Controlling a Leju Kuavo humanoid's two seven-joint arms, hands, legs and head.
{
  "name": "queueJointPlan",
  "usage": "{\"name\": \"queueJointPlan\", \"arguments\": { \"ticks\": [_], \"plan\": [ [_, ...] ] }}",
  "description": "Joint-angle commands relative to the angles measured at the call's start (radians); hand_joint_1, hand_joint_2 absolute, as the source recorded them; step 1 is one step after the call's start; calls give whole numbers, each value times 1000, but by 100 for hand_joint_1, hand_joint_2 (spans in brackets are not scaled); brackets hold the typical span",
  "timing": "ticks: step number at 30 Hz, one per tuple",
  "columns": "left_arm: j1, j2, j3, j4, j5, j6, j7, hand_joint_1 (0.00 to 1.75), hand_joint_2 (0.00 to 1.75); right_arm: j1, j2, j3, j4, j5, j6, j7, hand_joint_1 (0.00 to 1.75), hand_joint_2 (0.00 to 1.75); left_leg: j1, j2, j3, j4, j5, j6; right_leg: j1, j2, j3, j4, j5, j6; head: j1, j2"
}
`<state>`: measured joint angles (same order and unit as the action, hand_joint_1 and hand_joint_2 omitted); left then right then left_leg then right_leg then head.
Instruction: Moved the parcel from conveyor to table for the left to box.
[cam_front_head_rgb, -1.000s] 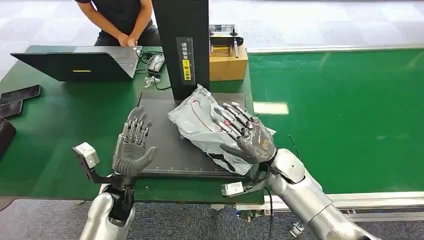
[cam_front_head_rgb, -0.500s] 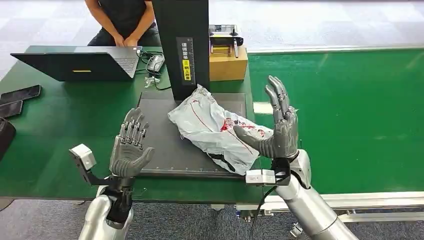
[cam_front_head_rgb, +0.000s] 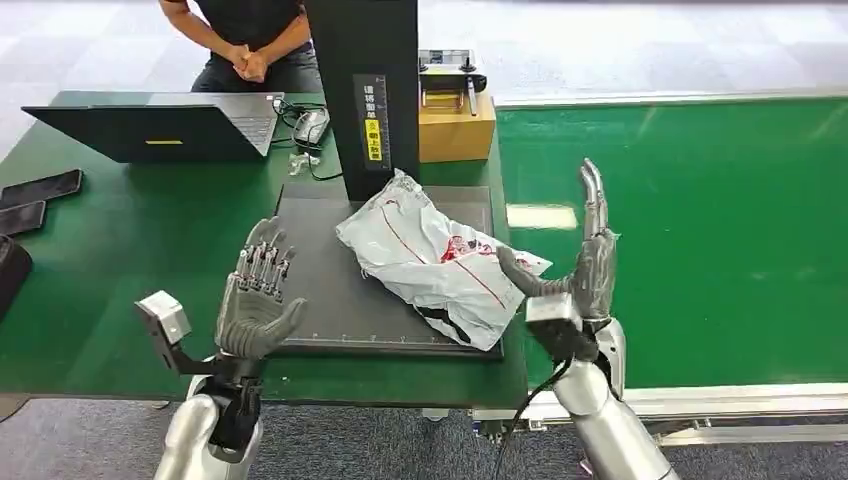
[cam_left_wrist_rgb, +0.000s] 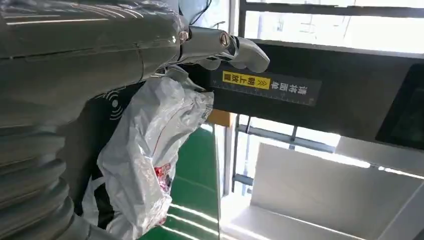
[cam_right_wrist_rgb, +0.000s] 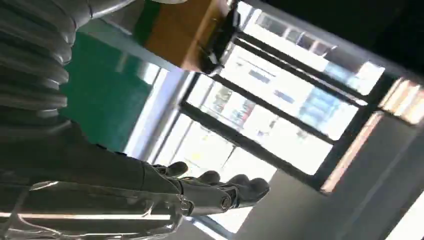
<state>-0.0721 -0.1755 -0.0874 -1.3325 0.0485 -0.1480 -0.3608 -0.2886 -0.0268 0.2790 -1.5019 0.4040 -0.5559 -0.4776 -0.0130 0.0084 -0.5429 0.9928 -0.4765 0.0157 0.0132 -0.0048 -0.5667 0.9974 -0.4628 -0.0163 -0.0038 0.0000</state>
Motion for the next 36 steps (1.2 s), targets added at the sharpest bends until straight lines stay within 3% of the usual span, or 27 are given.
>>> {"name": "queueJointPlan", "arguments": {
  "ticks": [1, 3, 8, 13, 16, 21, 36],
  "plan": [
    [1, -9, 22, 5, -4, 4, 4, 0, 175, 22, 85, -140, 75, -25, 22, -2, 0, 175, 0, 0, 1, -1, 0, -2, 0, 1, 1, -1, 0, 1, 0, 0],
    [-3, -12, 24, 13, -7, 5, 2, 0, 175, 37, 132, -214, 71, -185, 104, 42, 0, 175, 0, 0, 3, -2, 1, -3, 0, 2, 2, -2, 1, 3, 0, 0],
    [-23, -25, 20, 37, -21, -6, -3, 0, 175, 85, 165, -323, 85, -233, 178, 50, 0, 175, 1, -4, 2, -2, 1, -3, 0, -2, 3, -3, 1, 2, 0, 0],
    [-32, -31, 17, 44, -27, -9, 0, 0, 175, 121, 158, -344, 68, -167, 202, 42, 0, 175, 1, -5, 3, -3, 2, -3, 0, -3, 4, -4, 1, 4, 0, 0],
    [-28, -35, 17, 40, -29, -10, 1, 0, 175, 119, 168, -355, 75, -74, 125, 37, 0, 175, 0, -2, 1, -1, 1, -2, 0, -1, 2, -1, 0, 2, 0, 0],
    [-29, -37, 16, 41, -30, -10, 5, 0, 175, 129, 178, -366, 76, -121, 186, 113, 0, 175, 0, -2, 2, -2, 1, -3, 0, -1, 2, -2, 0, 2, 0, 0],
    [-36, -41, 10, 56, -31, -20, 15, 0, 175, 168, 168, -386, 49, -72, 187, 93, 0, 175, 0, -3, 2, -2, 1, -3, 0, -1, 2, -2, 1, 3, 0, 0]
  ]
}}
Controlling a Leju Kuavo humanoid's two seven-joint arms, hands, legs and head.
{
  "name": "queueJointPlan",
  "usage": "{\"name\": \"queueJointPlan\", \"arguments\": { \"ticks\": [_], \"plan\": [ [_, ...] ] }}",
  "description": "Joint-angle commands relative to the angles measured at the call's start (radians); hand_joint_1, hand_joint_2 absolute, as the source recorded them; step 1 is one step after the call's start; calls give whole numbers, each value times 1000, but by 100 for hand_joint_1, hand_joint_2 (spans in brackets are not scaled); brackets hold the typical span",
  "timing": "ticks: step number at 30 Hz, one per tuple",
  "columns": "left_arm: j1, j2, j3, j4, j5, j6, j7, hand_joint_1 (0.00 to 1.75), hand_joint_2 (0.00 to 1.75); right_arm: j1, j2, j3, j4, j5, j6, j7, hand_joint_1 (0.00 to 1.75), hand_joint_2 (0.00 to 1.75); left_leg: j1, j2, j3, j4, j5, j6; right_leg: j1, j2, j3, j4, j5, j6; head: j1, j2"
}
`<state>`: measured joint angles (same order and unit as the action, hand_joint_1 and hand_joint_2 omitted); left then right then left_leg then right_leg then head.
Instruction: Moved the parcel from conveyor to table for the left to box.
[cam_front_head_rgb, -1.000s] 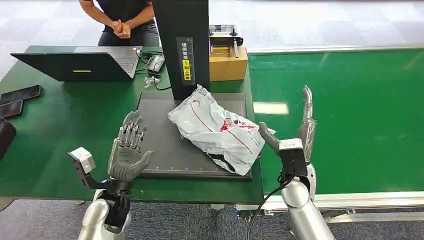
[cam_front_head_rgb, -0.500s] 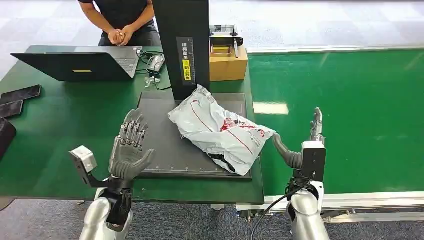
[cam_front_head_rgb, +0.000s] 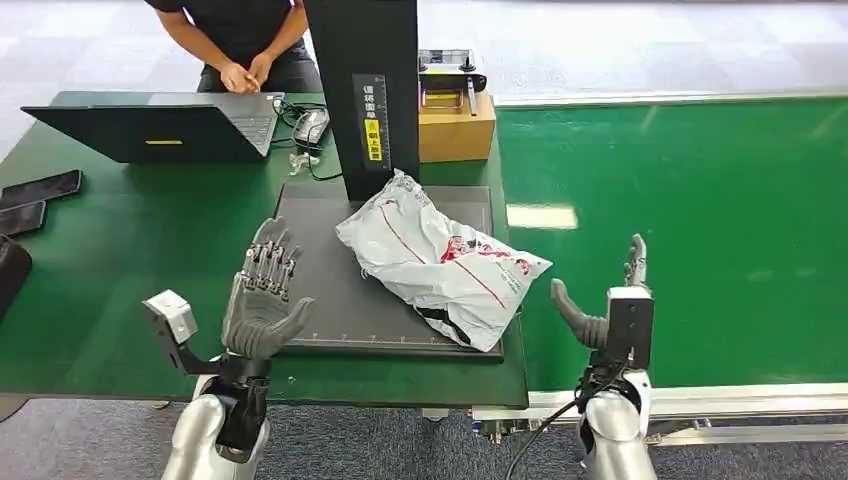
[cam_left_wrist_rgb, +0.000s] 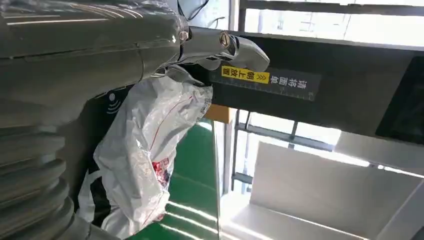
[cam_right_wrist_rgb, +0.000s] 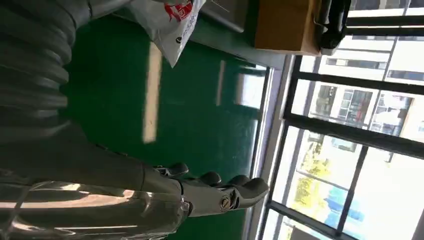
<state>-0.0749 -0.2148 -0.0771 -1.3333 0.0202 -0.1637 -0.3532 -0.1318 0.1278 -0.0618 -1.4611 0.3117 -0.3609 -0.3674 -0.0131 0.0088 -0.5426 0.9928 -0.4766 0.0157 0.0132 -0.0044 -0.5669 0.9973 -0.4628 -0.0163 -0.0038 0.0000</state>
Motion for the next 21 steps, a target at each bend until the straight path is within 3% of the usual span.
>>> {"name": "queueJointPlan", "arguments": {
  "ticks": [1, 9, 13, 21],
  "plan": [
    [-33, -2, 0, 57, -3, -4, 8, 0, 175, 12, 17, -49, 4, 12, -1, -10, 0, 175, 0, -3, 1, -1, 1, -2, -1, -2, 1, -1, 0, 2, 0, 0],
    [-40, 0, -5, 68, -2, -11, 8, 0, 175, 18, 20, -34, 4, -27, 76, 15, 0, 175, 0, -3, 2, -3, 2, -4, -1, -1, 3, -2, 1, 3, 0, 0],
    [-52, 6, -29, 88, -16, -25, 6, 0, 175, 23, 19, -12, 26, -111, 192, 22, 0, 175, 0, -2, 2, -2, 1, -2, 0, -1, 2, -1, 0, 2, 0, 0],
    [-123, 7, -92, 124, -139, 2, -2, 0, 175, 11, 11, 21, 63, -109, 231, 23, 0, 175, 0, -2, 1, -1, 1, -2, 0, -2, 1, -1, 1, 2, 0, 0]
  ]
}}
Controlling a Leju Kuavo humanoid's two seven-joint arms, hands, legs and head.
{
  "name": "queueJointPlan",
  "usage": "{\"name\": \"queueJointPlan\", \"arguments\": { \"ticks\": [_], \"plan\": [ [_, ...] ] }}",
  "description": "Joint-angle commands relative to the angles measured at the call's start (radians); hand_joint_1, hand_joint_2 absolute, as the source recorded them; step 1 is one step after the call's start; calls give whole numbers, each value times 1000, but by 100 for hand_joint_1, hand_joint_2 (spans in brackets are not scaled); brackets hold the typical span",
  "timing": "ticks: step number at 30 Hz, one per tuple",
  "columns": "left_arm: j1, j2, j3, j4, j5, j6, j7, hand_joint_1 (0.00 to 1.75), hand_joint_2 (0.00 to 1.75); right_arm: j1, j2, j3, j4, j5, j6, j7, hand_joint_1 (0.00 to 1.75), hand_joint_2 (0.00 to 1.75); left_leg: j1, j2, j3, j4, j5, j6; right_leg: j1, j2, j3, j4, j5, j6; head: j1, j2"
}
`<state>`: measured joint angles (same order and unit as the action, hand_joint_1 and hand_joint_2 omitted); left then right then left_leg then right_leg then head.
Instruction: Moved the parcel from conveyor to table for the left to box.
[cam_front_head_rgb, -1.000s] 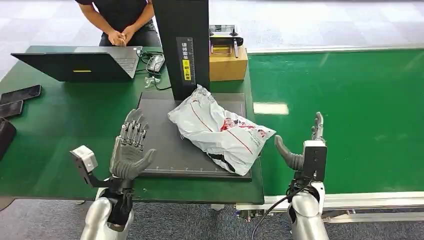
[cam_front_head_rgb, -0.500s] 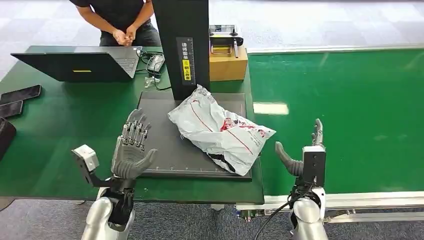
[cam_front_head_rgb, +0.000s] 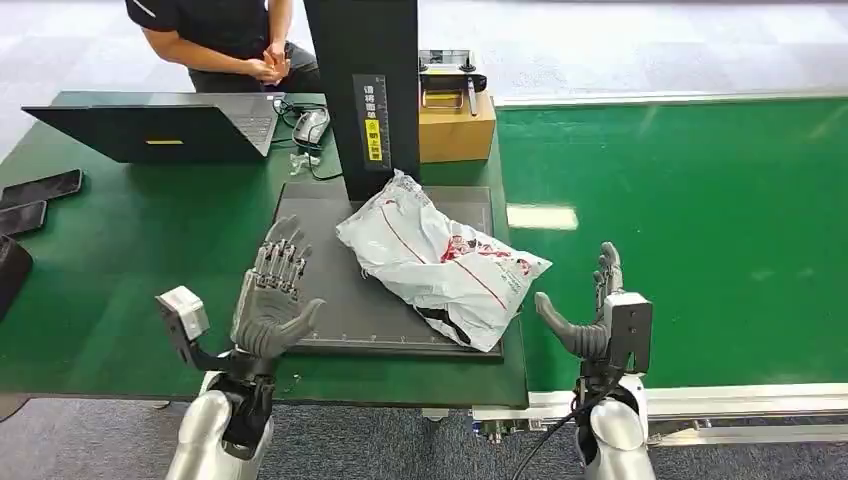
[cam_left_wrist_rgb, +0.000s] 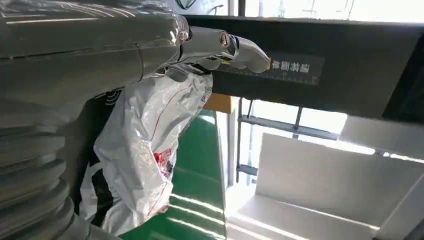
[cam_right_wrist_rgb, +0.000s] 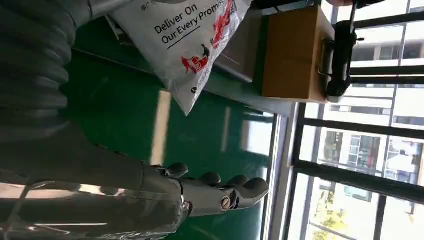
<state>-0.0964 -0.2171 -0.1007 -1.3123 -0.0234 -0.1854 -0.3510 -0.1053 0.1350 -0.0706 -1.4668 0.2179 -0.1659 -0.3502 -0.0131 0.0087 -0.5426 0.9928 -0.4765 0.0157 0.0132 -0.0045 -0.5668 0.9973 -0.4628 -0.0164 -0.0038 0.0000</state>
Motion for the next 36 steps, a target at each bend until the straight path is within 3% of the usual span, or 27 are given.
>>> {"name": "queueJointPlan", "arguments": {
  "ticks": [1, 5, 9, 14, 25, 29, 36],
  "plan": [
    [-119, 20, -91, 113, -133, 24, -10, 0, 175, -18, 4, 28, 76, -42, 62, 9, 0, 175, 0, -4, 3, -3, 3, -4, -1, -2, 3, -4, 2, 4, 0, 0],
    [-162, 35, -152, 131, -199, -29, -78, 0, 175, -26, -2, 48, 90, 2, 38, 14, 0, 175, 0, -2, 1, -1, 1, -2, 0, -1, 2, -1, 1, 2, 0, 0],
    [-191, 37, -217, 129, -322, 14, -83, 0, 175, -12, 0, 46, 82, -25, 62, 18, 0, 175, 0, -4, 1, -1, 1, -3, 0, -3, 2, -1, 0, 2, 0, 0],
    [-308, 46, -343, 262, -617, 163, -40, 0, 175, 21, 17, 18, 49, -108, 117, 29, 0, 175, 0, -4, 1, -1, 1, -2, 0, -3, 2, -1, 0, 2, 0, 0],
    [-473, 4, -459, 544, -848, 220, 52, 0, 175, 71, 25, -5, -59, -84, 120, -5, 0, 175, 0, -10, 1, -1, 3, -3, -1, -8, 3, -1, 0, 3, 0, 0],
    [-534, -17, -498, 663, -962, 251, 193, 0, 175, 103, 32, -13, -118, -77, 129, -22, 0, 175, 0, -4, 0, 0, 1, -2, 0, -3, 1, 0, 0, 2, 0, 0],
    [-589, -48, -447, 790, -978, 244, 366, 0, 175, 148, 55, -23, -201, -53, 137, -22, 0, 175, 0, -4, 0, 0, 1, -2, 0, -3, 1, 0, 0, 2, 0, 0]
  ]
}}
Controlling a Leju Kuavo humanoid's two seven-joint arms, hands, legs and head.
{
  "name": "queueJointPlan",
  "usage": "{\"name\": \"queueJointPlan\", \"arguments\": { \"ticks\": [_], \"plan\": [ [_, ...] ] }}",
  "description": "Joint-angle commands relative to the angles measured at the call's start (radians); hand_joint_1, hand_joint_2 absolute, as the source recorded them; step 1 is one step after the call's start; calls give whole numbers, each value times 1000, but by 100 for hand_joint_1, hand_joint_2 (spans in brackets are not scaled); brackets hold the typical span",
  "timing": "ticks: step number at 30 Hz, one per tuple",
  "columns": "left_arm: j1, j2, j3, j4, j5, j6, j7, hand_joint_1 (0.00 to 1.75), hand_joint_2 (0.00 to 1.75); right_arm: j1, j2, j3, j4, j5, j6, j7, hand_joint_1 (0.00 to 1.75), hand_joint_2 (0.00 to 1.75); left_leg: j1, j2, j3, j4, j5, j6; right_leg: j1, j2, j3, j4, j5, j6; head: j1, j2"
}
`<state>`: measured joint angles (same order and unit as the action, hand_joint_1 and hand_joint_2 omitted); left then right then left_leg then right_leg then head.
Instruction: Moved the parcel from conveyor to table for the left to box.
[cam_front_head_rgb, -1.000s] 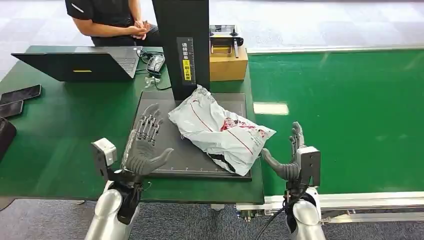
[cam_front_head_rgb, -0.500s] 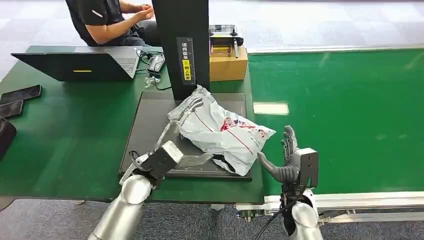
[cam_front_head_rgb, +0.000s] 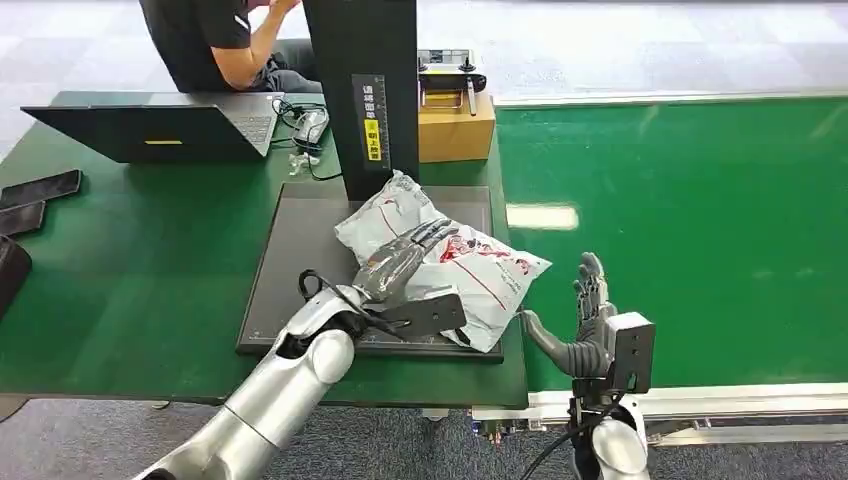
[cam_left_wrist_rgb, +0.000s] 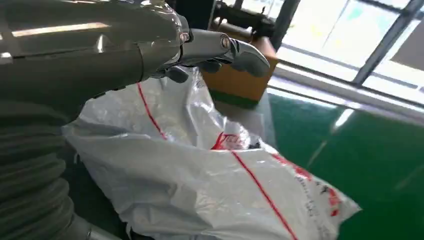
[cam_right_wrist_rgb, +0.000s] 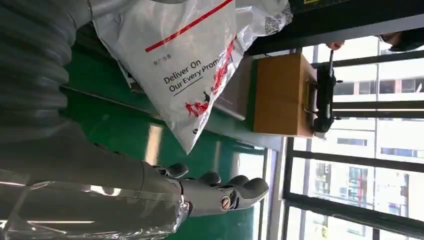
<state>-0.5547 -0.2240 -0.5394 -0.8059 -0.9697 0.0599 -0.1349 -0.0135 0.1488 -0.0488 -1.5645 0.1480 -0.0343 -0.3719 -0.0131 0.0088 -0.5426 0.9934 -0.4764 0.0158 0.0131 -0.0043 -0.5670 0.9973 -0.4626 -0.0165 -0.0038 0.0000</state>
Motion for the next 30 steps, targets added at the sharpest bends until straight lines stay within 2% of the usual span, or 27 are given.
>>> {"name": "queueJointPlan", "arguments": {
  "ticks": [1, 2, 5, 16, 17, 18, 19, 30],
  "plan": [
    [-139, -41, -7, 300, -42, -7, 182, 0, 175, 61, 43, -48, -109, 18, 5, 1, 0, 175, 0, -4, 1, -1, 1, -3, 0, -3, 2, -1, 0, 2, 0, 0],
    [-151, -42, -17, 323, -70, -24, 233, 0, 175, 65, 46, -54, -113, 18, 5, 0, 0, 175, 0, -3, 0, 0, 1, -2, 0, -2, 1, 0, 0, 2, 0, 0],
    [-155, -41, -3, 348, -96, -25, 275, 0, 175, 70, 46, -57, -114, 19, 4, 0, 0, 175, 0, -4, 1, -1, 1, -2, 0, -3, 2, -1, 0, 2, 0, 0],
    [-121, -30, 30, 319, -109, 25, 240, 0, 175, 58, 41, -38, -91, 19, -1, -5, 0, 175, 0, 0, 2, -2, 1, -2, 0, 1, 1, -1, 1, 2, 0, 0],
    [-112, -29, 37, 310, -106, 37, 229, 35, 175, 57, 41, -36, -92, 18, -3, -5, 0, 175, 0, 0, 2, -2, 1, -3, -1, 1, 2, -2, 1, 3, 0, 0],
    [-107, -28, 41, 304, -102, 46, 220, 113, 175, 57, 41, -36, -92, 18, -4, -4, 0, 175, 0, 0, 1, -1, 0, -2, 0, 1, 1, -1, 1, 2, 0, 0],
    [-107, -28, 41, 304, -102, 46, 220, 175, 175, 57, 41, -36, -92, 18, -4, -4, 0, 175, 0, 0, 2, -1, 1, -3, 0, 1, 2, -1, 1, 2, 0, 0],
    [-15, -14, 132, 119, -30, 227, 96, 175, 175, 60, 38, -21, -71, 4, -12, 3, 0, 175, 0, 0, 2, -2, 0, -3, 0, 2, 2, -2, 1, 2, 0, 0]
  ]
}}
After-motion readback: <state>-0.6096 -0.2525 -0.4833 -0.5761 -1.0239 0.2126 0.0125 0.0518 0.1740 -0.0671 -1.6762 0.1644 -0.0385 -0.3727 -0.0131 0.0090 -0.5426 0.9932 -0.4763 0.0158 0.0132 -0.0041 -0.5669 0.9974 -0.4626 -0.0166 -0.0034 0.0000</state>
